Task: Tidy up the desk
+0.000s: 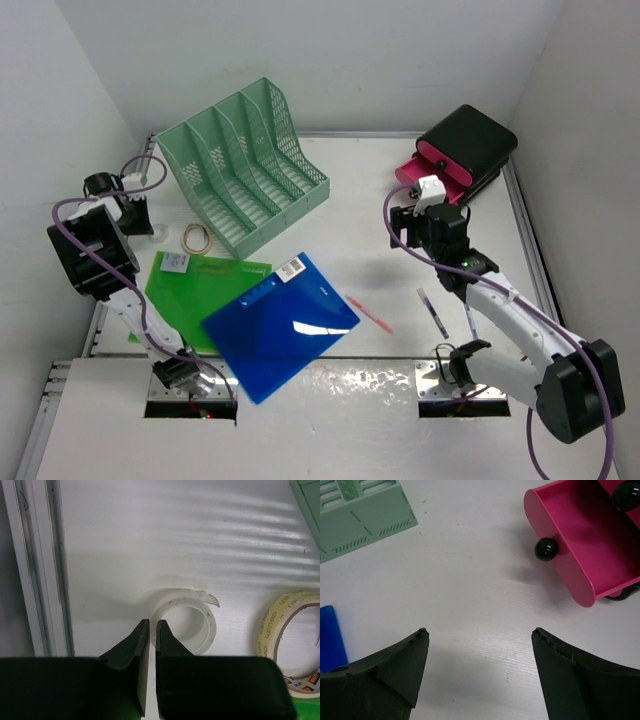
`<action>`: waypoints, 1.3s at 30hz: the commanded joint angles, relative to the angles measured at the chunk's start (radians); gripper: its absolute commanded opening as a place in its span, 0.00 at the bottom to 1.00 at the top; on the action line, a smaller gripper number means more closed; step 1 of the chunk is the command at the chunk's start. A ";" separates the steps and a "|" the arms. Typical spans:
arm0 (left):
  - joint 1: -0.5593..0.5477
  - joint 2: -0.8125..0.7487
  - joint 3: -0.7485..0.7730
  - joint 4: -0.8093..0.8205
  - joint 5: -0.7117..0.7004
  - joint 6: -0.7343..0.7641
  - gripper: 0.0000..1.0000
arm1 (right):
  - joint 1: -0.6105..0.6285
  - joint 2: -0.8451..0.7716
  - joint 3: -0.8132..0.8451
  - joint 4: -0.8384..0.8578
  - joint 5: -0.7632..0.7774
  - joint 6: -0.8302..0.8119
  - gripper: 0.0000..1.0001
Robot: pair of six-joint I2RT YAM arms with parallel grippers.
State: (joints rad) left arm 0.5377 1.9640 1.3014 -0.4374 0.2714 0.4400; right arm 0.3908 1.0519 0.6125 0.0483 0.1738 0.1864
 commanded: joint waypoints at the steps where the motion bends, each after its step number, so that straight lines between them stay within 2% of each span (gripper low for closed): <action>1: -0.005 0.007 -0.014 0.002 -0.038 0.014 0.00 | 0.008 -0.024 -0.019 0.042 0.006 -0.011 0.81; 6: 0.016 -0.115 -0.042 0.005 -0.044 0.009 0.00 | 0.006 -0.036 -0.004 0.033 -0.048 -0.010 0.81; 7: 0.021 -0.179 -0.045 0.005 -0.044 0.008 0.00 | 0.006 -0.036 0.009 0.030 -0.071 -0.007 0.81; 10: 0.039 -0.308 -0.042 -0.009 -0.046 0.003 0.00 | 0.008 -0.026 0.044 0.024 -0.204 0.005 0.82; 11: 0.045 -0.339 -0.031 -0.020 -0.040 0.000 0.00 | 0.008 -0.012 0.056 0.019 -0.293 0.018 0.82; 13: 0.056 -0.433 -0.008 -0.084 0.035 -0.004 0.00 | 0.008 0.005 0.084 0.028 -0.388 0.053 0.83; 14: 0.061 -0.465 0.010 -0.105 0.064 -0.013 0.00 | 0.008 0.013 0.085 0.050 -0.483 0.068 0.83; 17: 0.059 -0.598 0.019 -0.153 0.170 -0.030 0.00 | 0.010 0.037 0.078 0.163 -0.601 0.160 0.83; 21: 0.038 -0.721 0.067 -0.309 0.305 0.032 0.00 | 0.062 0.075 0.101 0.240 -0.594 0.202 0.82; 23: -0.060 -0.758 0.081 -0.383 0.307 0.068 0.00 | 0.129 0.098 0.144 0.258 -0.571 0.200 0.82; 25: -0.187 -0.774 0.069 -0.382 0.266 0.049 0.00 | 0.181 0.146 0.196 0.312 -0.553 0.203 0.82; 26: -0.331 -0.777 0.052 -0.371 0.244 0.017 0.00 | 0.231 0.164 0.213 0.332 -0.544 0.203 0.82; 27: -0.403 -0.775 0.045 -0.347 0.195 0.006 0.00 | 0.253 0.202 0.246 0.372 -0.524 0.205 0.82; 28: -0.533 -0.768 0.036 -0.312 0.155 -0.019 0.00 | 0.284 0.224 0.260 0.393 -0.511 0.209 0.82; 31: -0.735 -0.752 0.038 -0.278 -0.006 -0.050 0.00 | 0.318 0.298 0.312 0.464 -0.491 0.261 0.82; 36: -0.861 -0.738 0.029 -0.258 -0.055 -0.072 0.00 | 0.341 0.402 0.354 0.588 -0.481 0.379 0.81; 39: -0.881 -0.741 0.024 -0.265 -0.086 -0.069 0.00 | 0.344 0.464 0.392 0.559 -0.479 0.401 0.79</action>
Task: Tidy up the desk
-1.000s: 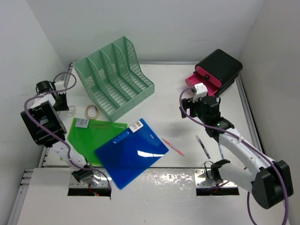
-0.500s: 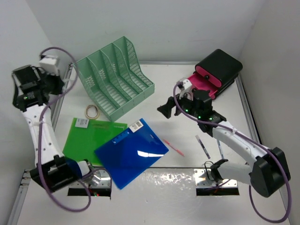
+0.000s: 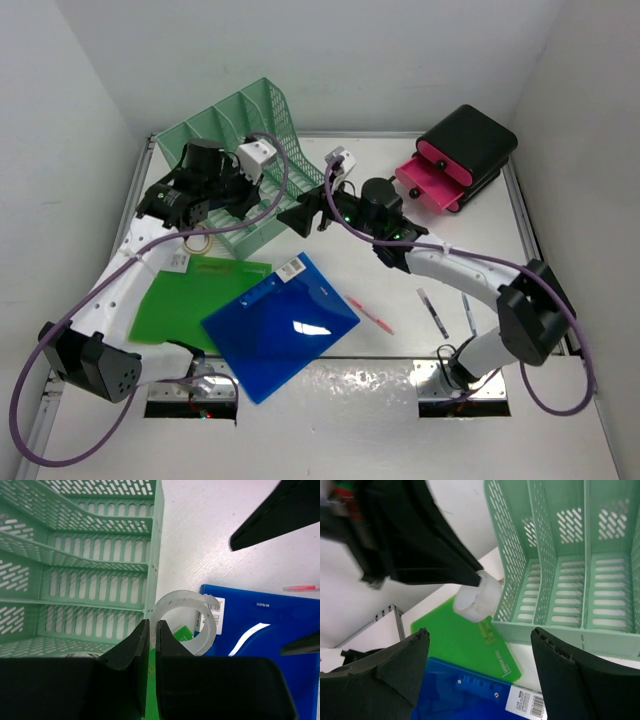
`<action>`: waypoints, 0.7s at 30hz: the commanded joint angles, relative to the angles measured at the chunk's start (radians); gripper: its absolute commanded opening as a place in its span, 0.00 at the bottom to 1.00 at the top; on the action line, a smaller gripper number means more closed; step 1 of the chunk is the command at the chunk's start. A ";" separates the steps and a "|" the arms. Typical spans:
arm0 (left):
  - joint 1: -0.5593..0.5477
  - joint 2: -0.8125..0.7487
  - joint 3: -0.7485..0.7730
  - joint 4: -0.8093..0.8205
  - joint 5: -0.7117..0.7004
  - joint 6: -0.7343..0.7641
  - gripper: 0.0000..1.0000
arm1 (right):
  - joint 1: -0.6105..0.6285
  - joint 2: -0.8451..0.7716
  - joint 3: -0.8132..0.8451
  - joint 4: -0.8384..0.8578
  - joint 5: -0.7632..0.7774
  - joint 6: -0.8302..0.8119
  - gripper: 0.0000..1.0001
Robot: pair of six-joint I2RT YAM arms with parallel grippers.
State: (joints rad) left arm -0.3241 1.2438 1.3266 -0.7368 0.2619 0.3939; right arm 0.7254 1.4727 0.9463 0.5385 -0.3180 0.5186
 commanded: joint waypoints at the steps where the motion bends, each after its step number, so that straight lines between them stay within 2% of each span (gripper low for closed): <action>1: -0.021 -0.024 -0.006 0.033 -0.088 -0.017 0.00 | 0.009 0.050 0.062 0.063 0.023 0.073 0.79; 5: -0.021 -0.050 -0.029 0.042 -0.105 -0.012 0.00 | 0.009 0.087 0.069 0.110 0.060 0.110 0.79; 11: -0.021 -0.043 -0.035 0.047 -0.092 -0.009 0.00 | 0.011 0.189 0.138 0.190 0.002 0.187 0.76; 19: -0.021 -0.037 -0.033 0.063 -0.122 -0.017 0.00 | 0.009 0.330 0.227 0.193 -0.026 0.284 0.73; 21: -0.021 -0.035 -0.033 0.062 -0.121 -0.017 0.00 | 0.009 0.347 0.243 0.212 -0.030 0.300 0.66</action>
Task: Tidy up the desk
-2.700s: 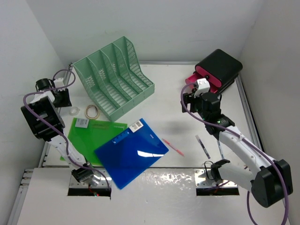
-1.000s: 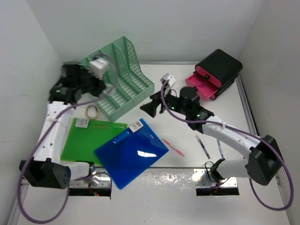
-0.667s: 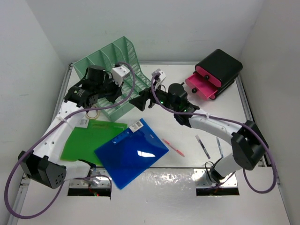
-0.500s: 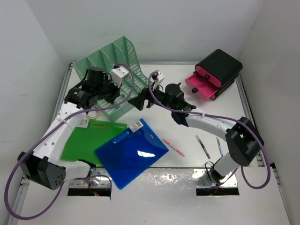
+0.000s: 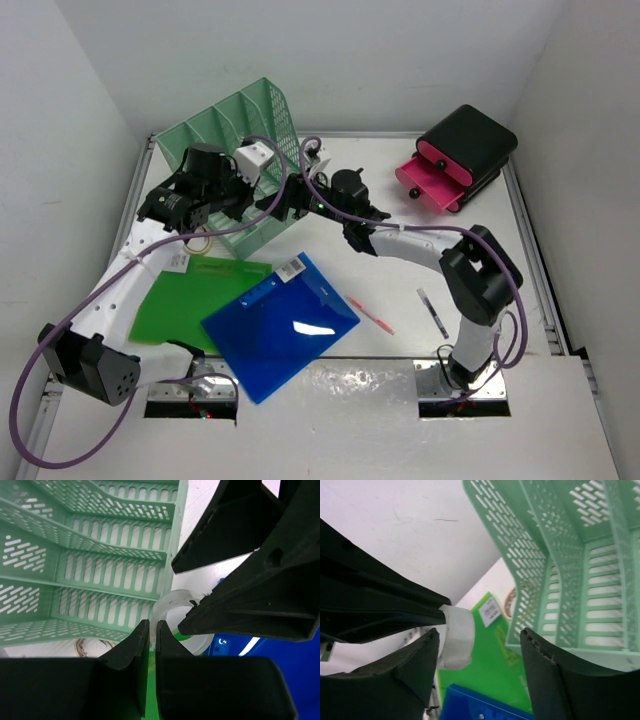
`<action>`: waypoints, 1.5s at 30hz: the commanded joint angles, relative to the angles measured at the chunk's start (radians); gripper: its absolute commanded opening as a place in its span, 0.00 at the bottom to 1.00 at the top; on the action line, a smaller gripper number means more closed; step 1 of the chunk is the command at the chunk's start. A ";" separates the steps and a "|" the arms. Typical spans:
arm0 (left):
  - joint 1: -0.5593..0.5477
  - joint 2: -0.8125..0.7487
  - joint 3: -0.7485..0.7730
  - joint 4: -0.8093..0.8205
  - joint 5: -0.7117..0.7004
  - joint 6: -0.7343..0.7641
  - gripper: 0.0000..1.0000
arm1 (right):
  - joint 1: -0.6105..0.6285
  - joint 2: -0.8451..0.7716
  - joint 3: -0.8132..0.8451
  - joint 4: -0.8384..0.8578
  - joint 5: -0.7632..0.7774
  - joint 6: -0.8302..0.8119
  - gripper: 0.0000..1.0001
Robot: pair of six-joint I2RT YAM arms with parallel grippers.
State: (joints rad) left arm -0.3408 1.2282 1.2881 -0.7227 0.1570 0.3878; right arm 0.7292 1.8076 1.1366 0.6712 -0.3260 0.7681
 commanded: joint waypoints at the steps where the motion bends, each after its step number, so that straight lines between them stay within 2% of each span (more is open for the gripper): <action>1: -0.004 -0.021 0.004 0.048 -0.014 -0.010 0.00 | 0.007 0.025 0.057 0.087 -0.028 0.060 0.62; 2: -0.004 -0.021 0.004 0.046 -0.014 -0.010 0.00 | 0.007 0.030 0.063 0.106 -0.042 0.071 0.51; 4: -0.004 -0.019 0.002 0.046 -0.017 -0.010 0.00 | 0.006 0.033 0.058 0.123 -0.045 0.089 0.38; 5: -0.004 -0.019 0.002 0.048 -0.022 -0.010 0.00 | 0.007 0.030 0.054 0.122 -0.044 0.086 0.24; 9: -0.004 -0.019 -0.001 0.048 -0.028 -0.009 0.00 | 0.004 0.012 0.032 0.117 -0.057 0.076 0.00; 10: -0.004 -0.018 -0.001 0.048 -0.025 -0.003 0.00 | 0.006 0.007 0.022 0.116 -0.061 0.071 0.00; 11: -0.004 -0.015 -0.001 0.046 -0.025 -0.001 0.08 | 0.004 0.001 0.015 0.113 -0.064 0.062 0.00; 12: -0.004 -0.013 0.000 0.043 -0.025 0.002 0.34 | 0.004 -0.014 0.011 0.101 -0.062 0.031 0.00; 15: -0.004 -0.010 0.005 0.032 -0.020 0.002 0.70 | -0.014 -0.060 -0.008 -0.010 -0.036 -0.071 0.00; 16: -0.003 -0.015 0.008 0.029 -0.025 0.002 0.78 | -0.025 -0.077 -0.015 -0.042 -0.025 -0.101 0.00; 19: -0.001 -0.038 0.011 0.052 -0.131 -0.021 0.81 | -0.106 -0.166 -0.038 -0.212 0.054 -0.240 0.00; 20: 0.008 -0.045 0.011 0.057 -0.176 -0.021 0.83 | -0.128 -0.192 -0.035 -0.345 0.103 -0.353 0.00; 21: 0.017 -0.055 0.013 0.055 -0.189 -0.020 0.86 | -0.158 -0.238 -0.026 -0.425 0.176 -0.424 0.00; 22: 0.029 -0.056 0.016 0.051 -0.191 -0.020 0.87 | -0.165 -0.257 -0.012 -0.496 0.356 -0.502 0.00; 23: 0.055 -0.055 0.016 0.045 -0.186 -0.020 0.87 | -0.171 -0.269 0.018 -0.612 0.454 -0.638 0.00; 24: 0.068 -0.055 0.013 0.040 -0.183 -0.017 0.87 | -0.172 -0.275 0.035 -0.660 0.543 -0.698 0.00; 25: 0.080 -0.053 0.005 0.043 -0.177 -0.014 0.87 | -0.178 -0.272 0.075 -0.701 0.679 -0.754 0.00; 26: 0.100 -0.052 -0.004 0.046 -0.172 -0.012 0.87 | -0.186 -0.260 0.104 -0.787 0.724 -0.855 0.00; 28: 0.114 -0.049 -0.038 0.065 -0.166 -0.003 0.87 | -0.234 -0.175 0.238 -0.966 0.815 -0.912 0.00; 31: 0.129 -0.044 -0.070 0.074 -0.136 0.000 0.87 | -0.296 -0.049 0.392 -1.108 0.875 -1.012 0.00; 36: 0.143 -0.062 -0.093 0.077 -0.105 0.003 0.87 | -0.346 0.062 0.465 -1.079 1.018 -1.105 0.00; 40: 0.180 -0.072 -0.115 0.074 -0.131 0.003 0.87 | -0.372 0.157 0.551 -1.101 1.071 -1.151 0.00; 45: 0.209 -0.075 -0.139 0.066 -0.142 0.013 0.87 | -0.382 0.235 0.554 -1.078 1.133 -1.224 0.00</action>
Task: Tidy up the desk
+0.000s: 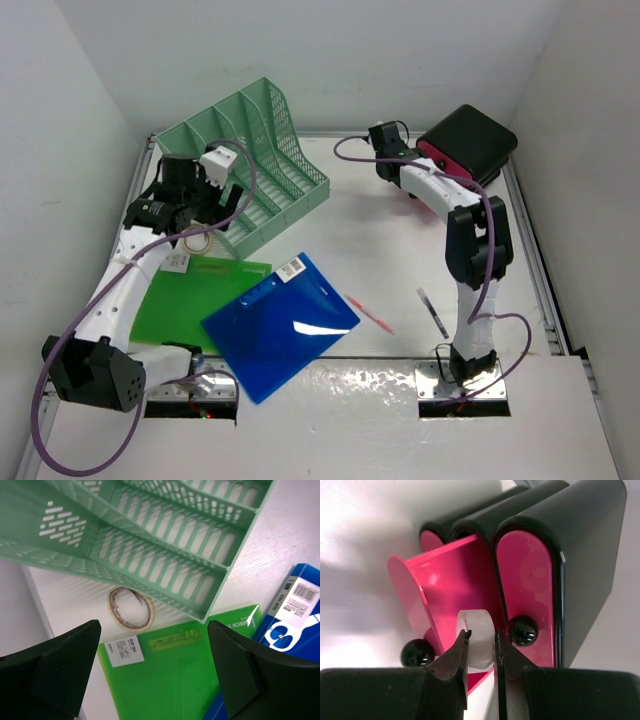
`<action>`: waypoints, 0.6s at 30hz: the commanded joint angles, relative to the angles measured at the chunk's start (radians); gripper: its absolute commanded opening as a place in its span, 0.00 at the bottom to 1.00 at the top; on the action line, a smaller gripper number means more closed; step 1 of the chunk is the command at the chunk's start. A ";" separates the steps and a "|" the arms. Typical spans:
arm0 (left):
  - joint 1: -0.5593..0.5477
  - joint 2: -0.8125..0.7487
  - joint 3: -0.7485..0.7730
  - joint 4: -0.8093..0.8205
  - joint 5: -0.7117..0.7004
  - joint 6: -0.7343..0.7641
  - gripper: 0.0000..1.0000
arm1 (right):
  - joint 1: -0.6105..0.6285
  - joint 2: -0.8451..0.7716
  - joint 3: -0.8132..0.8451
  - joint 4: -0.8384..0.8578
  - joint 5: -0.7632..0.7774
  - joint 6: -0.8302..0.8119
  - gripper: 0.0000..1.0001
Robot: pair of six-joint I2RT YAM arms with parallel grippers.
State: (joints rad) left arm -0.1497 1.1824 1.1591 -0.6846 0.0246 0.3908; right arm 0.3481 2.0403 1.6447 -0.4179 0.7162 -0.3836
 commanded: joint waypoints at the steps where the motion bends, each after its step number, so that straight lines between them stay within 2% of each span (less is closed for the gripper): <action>1: 0.019 -0.030 -0.013 0.028 -0.003 0.011 0.87 | -0.004 0.009 0.041 0.033 0.103 -0.093 0.00; 4: 0.021 -0.030 -0.018 0.025 0.021 0.010 0.87 | -0.020 0.029 0.032 0.051 0.089 -0.103 0.01; 12: 0.022 -0.027 -0.016 0.028 0.027 0.008 0.87 | -0.044 0.038 0.009 0.060 0.069 -0.097 0.17; 14: 0.022 -0.024 -0.016 0.028 0.031 0.008 0.87 | -0.047 0.041 0.010 0.064 0.066 -0.100 0.22; 17: 0.022 -0.026 -0.013 0.028 0.034 0.010 0.87 | -0.049 0.047 0.021 0.054 0.062 -0.098 0.35; 18: 0.021 -0.024 -0.013 0.028 0.035 0.013 0.87 | -0.049 0.047 0.026 0.050 0.060 -0.095 0.36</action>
State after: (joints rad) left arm -0.1371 1.1816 1.1381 -0.6849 0.0460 0.3950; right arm 0.3023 2.0789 1.6444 -0.3843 0.7586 -0.4736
